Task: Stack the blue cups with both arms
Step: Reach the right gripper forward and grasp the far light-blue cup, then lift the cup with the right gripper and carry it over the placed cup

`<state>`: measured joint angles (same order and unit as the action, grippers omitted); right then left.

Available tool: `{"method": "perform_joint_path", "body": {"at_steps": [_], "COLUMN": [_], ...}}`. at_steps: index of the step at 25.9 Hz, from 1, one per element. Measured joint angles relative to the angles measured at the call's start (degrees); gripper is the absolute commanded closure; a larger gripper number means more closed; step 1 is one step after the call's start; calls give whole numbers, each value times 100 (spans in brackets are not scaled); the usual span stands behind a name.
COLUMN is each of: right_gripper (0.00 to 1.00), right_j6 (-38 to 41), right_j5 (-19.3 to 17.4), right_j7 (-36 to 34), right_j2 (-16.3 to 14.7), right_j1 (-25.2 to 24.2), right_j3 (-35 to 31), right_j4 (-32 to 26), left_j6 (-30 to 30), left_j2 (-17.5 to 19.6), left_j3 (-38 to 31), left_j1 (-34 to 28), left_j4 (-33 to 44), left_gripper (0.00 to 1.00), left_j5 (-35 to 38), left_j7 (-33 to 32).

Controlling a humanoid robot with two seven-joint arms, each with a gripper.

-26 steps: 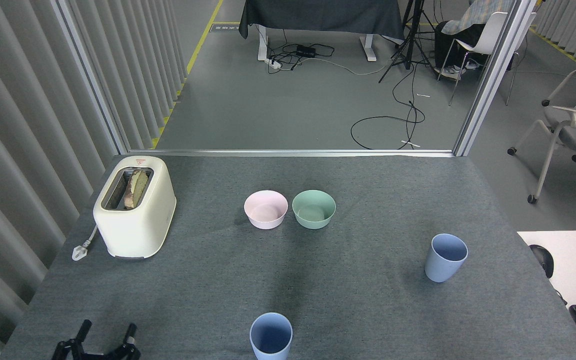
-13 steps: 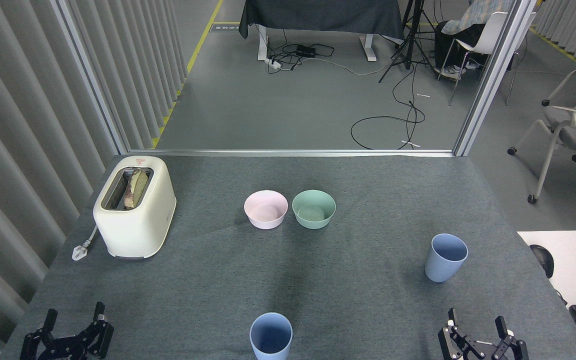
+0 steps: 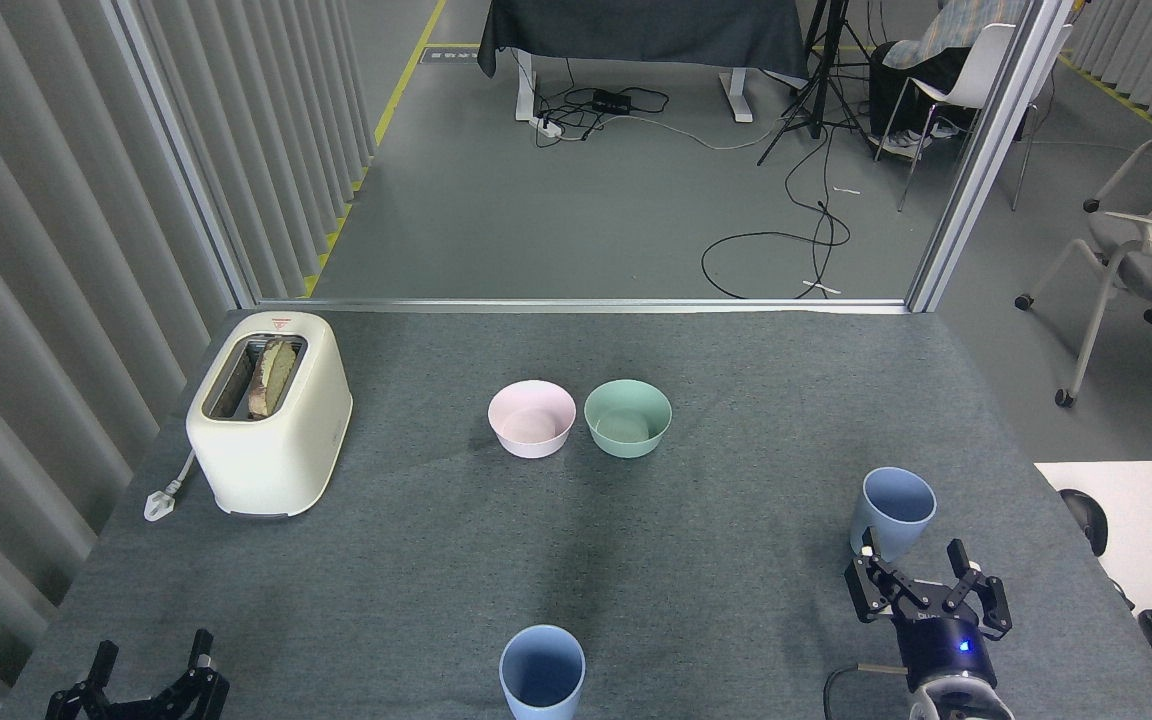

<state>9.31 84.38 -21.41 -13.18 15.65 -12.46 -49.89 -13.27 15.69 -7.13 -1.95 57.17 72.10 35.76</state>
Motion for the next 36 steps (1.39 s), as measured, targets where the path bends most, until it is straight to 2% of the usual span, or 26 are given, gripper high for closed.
{"method": "perform_joint_path", "body": {"at_steps": [11, 18, 25, 26, 27, 29, 32, 33, 36], "right_gripper": [0, 0, 1, 3, 11, 37, 54, 58, 59], "right_j6": [-161, -331, -405, -411, -412, -414, -407, -404, -360], "right_j5": [0, -3, -32, -35, -38, -41, -29, -20, -2], "right_j7": [38, -25, -43, -48, -52, -53, -33, -28, -28], "right_j2": [-26, -80, -231, -247, -257, -274, -304, -313, -326], "right_j1": [772, 1147, 1281, 1275, 1275, 1278, 1271, 1267, 1269], "right_j3": [201, 366, 383, 383, 384, 385, 394, 399, 434], "right_j4": [1016, 1637, 1786, 1796, 1797, 1798, 1811, 1825, 1853], "left_j6": [21, 22, 21, 20, 20, 20, 20, 20, 20], "left_j2": [-216, -232, -253, -268, -281, -303, -321, -323, -326], "left_j3": [-9, -16, -14, -10, -9, -8, -3, -1, 0], "left_j1": [-1010, -1227, -1271, -1270, -1270, -1272, -1272, -1272, -1272], "left_j4": [695, 794, 817, 820, 821, 831, 844, 845, 847], "left_gripper": [0, 0, 0, 0, 0, 0, 0, 0, 0], "left_j5": [3, 3, 1, 1, 2, 3, 5, 6, 6], "left_j7": [110, 178, 195, 195, 195, 195, 195, 195, 195]}}
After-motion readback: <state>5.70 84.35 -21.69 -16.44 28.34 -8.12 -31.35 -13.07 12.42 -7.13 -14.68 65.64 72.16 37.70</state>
